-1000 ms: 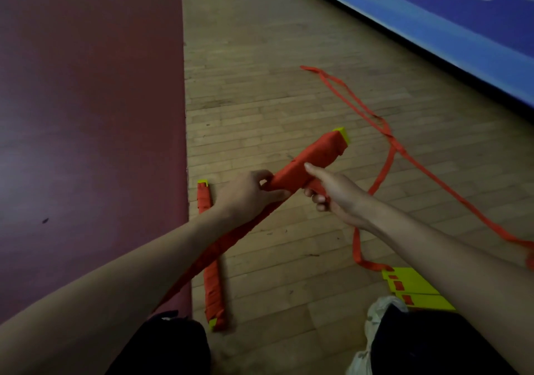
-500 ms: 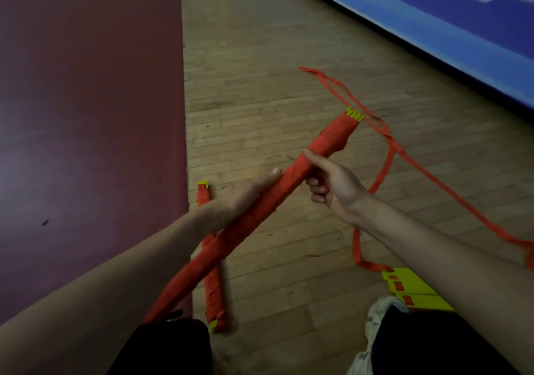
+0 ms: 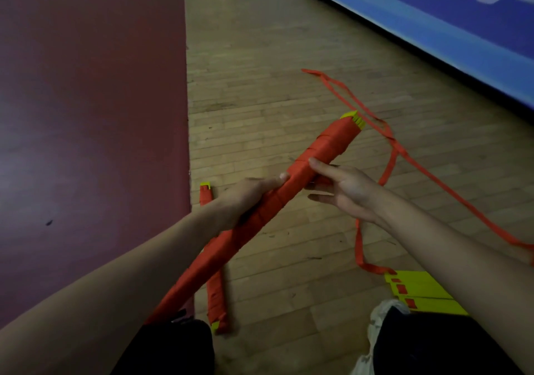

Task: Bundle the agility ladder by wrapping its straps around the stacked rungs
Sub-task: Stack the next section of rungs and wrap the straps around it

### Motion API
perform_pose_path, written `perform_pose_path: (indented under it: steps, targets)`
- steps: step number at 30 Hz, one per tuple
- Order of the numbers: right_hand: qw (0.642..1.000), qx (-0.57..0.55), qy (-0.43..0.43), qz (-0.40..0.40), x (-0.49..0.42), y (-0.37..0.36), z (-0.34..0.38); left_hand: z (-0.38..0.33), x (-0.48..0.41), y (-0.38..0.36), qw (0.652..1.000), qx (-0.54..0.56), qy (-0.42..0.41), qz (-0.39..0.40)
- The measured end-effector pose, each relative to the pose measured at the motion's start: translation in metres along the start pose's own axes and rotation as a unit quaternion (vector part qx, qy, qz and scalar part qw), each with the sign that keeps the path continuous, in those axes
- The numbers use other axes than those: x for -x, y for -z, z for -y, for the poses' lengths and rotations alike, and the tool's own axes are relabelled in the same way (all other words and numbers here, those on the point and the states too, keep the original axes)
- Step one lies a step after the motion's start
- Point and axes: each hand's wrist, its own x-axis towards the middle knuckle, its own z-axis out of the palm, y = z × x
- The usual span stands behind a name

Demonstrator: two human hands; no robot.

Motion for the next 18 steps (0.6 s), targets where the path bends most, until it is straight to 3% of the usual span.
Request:
perform_pose_path:
  steps: [9,13,18]
  targets:
    - [0.982,-0.167,0.053,-0.072,-0.009,-0.018,0.006,-0.015,-0.009,-0.01,0.992,0.02,-0.091,-0.09]
    - [0.969,-0.205,0.032,-0.136,-0.023,-0.026,0.016,-0.022,-0.02,-0.015,0.987,0.042,-0.093,-0.122]
    - [0.967,-0.193,0.031,-0.163,-0.068,-0.028,0.037,-0.04,-0.053,-0.005,0.991,0.045,-0.064,-0.108]
